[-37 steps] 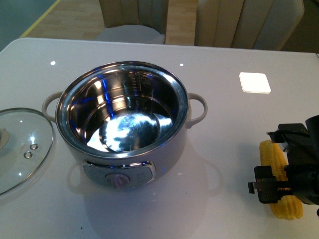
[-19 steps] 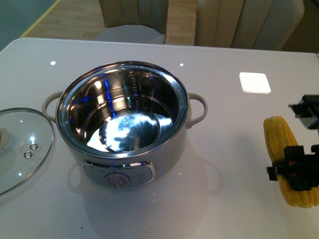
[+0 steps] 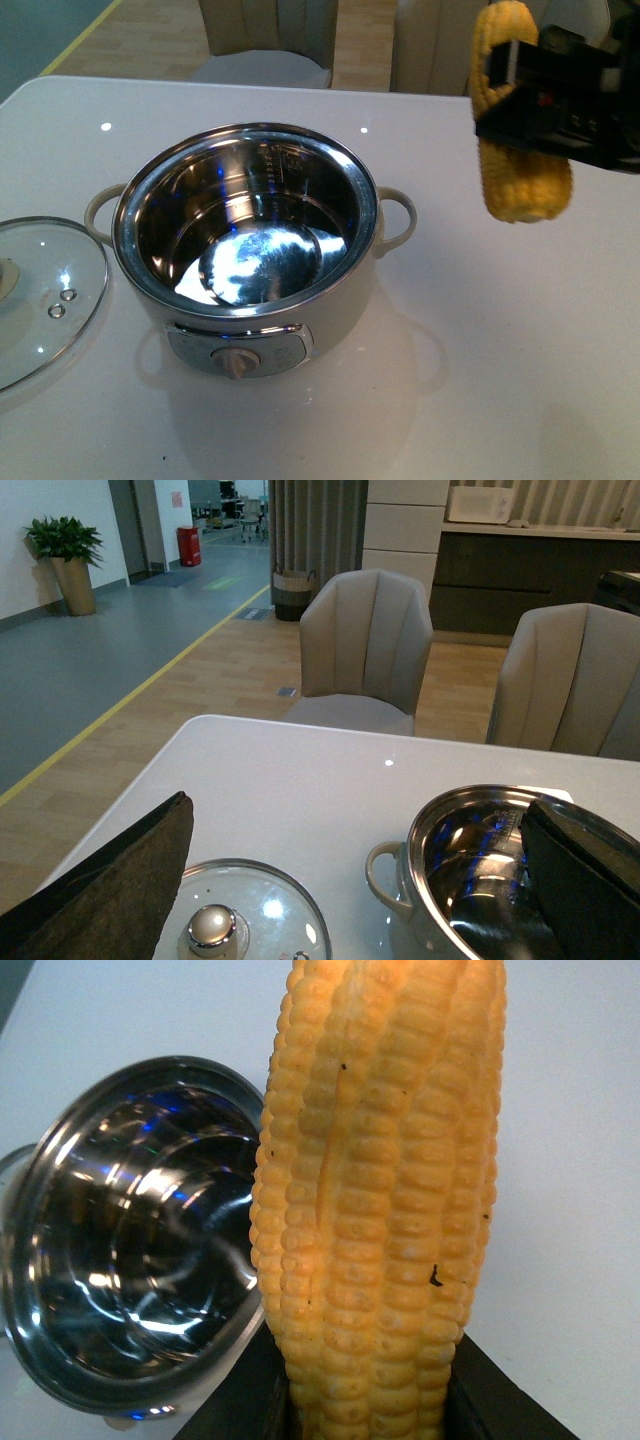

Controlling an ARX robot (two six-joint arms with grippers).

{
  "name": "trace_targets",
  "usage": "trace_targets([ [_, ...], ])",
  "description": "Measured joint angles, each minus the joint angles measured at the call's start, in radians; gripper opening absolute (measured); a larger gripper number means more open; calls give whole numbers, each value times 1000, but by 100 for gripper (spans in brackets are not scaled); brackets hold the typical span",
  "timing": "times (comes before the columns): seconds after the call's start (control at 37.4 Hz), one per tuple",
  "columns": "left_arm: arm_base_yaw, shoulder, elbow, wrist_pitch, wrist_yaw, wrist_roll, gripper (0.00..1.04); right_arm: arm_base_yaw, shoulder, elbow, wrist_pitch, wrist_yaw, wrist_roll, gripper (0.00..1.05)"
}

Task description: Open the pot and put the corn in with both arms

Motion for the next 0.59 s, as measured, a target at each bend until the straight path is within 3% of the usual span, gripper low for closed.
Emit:
trace_targets([
  [0.59, 0, 0, 0, 0, 0, 0, 98, 182, 292, 379, -104, 41, 154, 23],
])
